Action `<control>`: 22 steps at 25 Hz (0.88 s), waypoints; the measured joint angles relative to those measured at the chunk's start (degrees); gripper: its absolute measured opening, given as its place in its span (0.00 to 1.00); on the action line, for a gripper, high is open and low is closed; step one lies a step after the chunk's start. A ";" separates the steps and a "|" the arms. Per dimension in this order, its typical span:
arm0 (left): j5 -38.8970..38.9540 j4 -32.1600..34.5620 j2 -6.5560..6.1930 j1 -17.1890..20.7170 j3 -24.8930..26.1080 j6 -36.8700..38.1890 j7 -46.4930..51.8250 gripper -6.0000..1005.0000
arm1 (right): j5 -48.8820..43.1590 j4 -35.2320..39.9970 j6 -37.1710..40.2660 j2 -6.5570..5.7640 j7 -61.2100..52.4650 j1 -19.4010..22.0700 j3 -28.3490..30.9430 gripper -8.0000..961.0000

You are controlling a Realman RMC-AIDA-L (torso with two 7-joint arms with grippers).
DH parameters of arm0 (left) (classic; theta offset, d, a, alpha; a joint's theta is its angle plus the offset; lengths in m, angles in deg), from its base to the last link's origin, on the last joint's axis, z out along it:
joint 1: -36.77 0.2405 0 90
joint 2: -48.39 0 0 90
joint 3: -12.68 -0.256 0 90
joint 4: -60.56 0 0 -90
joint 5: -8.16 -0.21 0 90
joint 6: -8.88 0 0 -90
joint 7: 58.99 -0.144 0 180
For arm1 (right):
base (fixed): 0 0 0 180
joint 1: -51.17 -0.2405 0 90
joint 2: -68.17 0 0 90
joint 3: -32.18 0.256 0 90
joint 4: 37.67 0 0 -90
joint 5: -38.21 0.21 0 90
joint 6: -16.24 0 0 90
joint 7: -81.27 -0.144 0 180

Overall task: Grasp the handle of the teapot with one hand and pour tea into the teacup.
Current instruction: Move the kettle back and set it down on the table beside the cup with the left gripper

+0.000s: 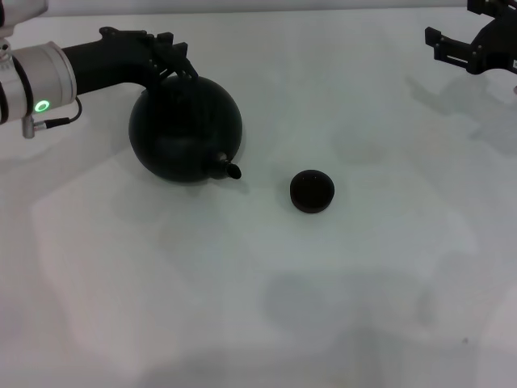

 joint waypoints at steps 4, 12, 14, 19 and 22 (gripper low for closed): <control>0.00 0.00 0.00 0.11 -0.03 0.04 -0.06 0.24 | 0.00 0.00 -0.10 0.00 0.01 0.00 0.00 0.90; 0.32 0.45 0.18 1.36 0.19 -0.17 -0.33 0.34 | 0.00 0.00 -0.21 0.00 -0.02 0.00 0.00 0.90; 1.39 0.61 0.19 2.06 0.17 -0.19 -0.86 0.40 | 0.00 0.00 -0.22 0.00 -0.03 0.00 0.00 0.90; 4.77 1.22 0.18 4.30 -0.17 0.24 -3.99 0.58 | 0.00 0.00 -0.22 0.00 -0.03 0.00 0.00 0.90; 5.44 2.31 0.19 5.77 -0.32 0.41 -4.81 0.68 | 0.00 0.00 -0.22 0.00 -0.03 0.00 0.00 0.90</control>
